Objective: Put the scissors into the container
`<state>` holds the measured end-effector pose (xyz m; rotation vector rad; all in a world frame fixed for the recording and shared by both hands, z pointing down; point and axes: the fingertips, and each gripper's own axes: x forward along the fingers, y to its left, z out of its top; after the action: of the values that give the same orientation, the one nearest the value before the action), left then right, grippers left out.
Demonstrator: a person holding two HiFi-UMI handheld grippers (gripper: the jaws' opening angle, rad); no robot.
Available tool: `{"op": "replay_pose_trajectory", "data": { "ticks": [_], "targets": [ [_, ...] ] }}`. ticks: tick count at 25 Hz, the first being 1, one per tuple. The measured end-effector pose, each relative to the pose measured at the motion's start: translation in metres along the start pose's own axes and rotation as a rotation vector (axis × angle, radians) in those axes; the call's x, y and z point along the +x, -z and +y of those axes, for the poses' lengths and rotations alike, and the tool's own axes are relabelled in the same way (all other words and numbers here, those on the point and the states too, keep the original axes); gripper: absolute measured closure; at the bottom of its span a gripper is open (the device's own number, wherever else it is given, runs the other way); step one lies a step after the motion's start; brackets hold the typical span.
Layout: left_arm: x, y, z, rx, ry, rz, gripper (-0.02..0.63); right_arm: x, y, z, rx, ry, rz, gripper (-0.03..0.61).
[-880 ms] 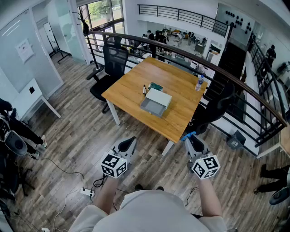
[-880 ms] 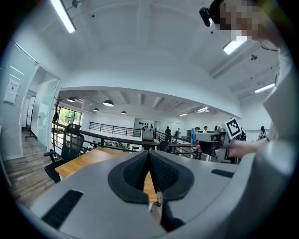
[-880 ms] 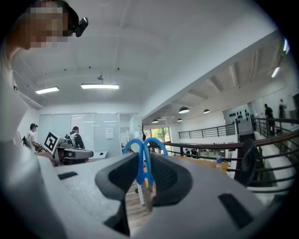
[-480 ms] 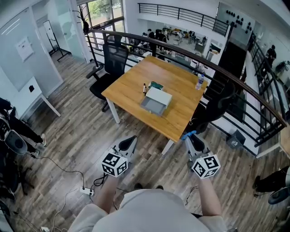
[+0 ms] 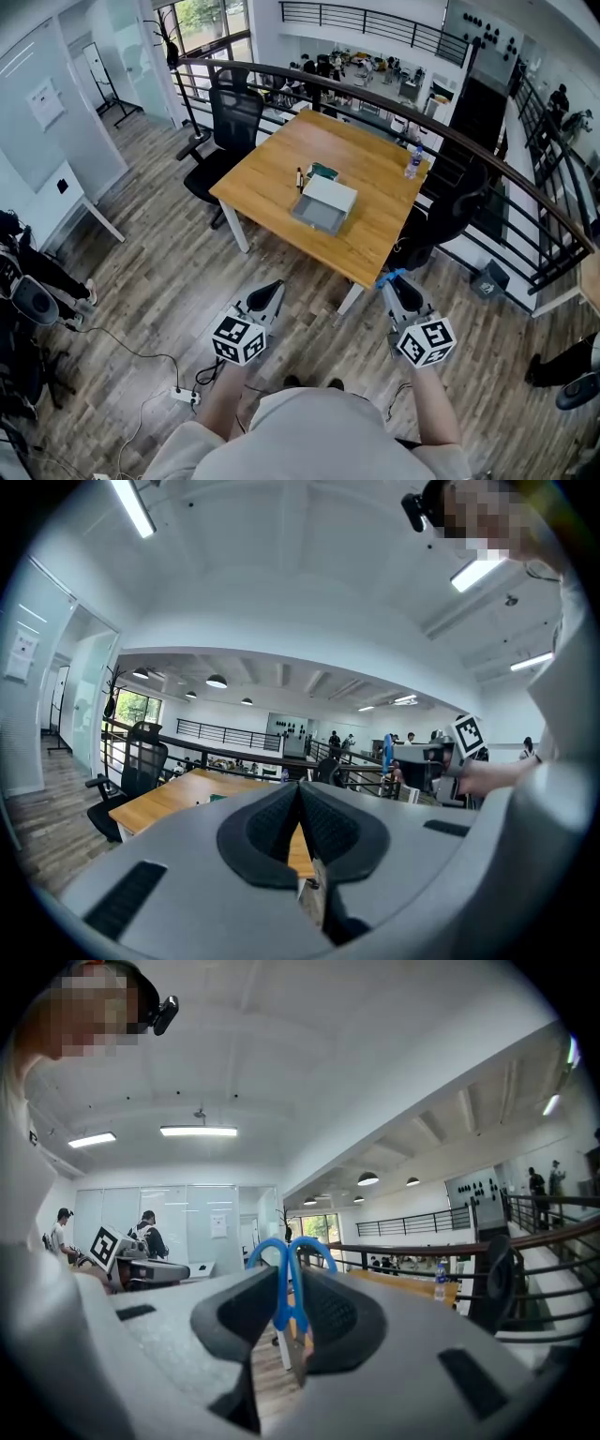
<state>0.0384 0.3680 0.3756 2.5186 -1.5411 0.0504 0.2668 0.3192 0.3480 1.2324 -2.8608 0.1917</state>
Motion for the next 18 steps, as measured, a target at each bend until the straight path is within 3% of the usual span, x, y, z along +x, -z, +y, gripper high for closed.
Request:
{"op": "replay_pose_trajectory", "data": {
  "ticks": [18],
  "targets": [
    [-0.019, 0.02, 0.063, -0.007, 0.064, 0.036, 0.621, 0.039, 0.023, 0.044, -0.012, 0.068, 0.033, 0.492]
  ]
}}
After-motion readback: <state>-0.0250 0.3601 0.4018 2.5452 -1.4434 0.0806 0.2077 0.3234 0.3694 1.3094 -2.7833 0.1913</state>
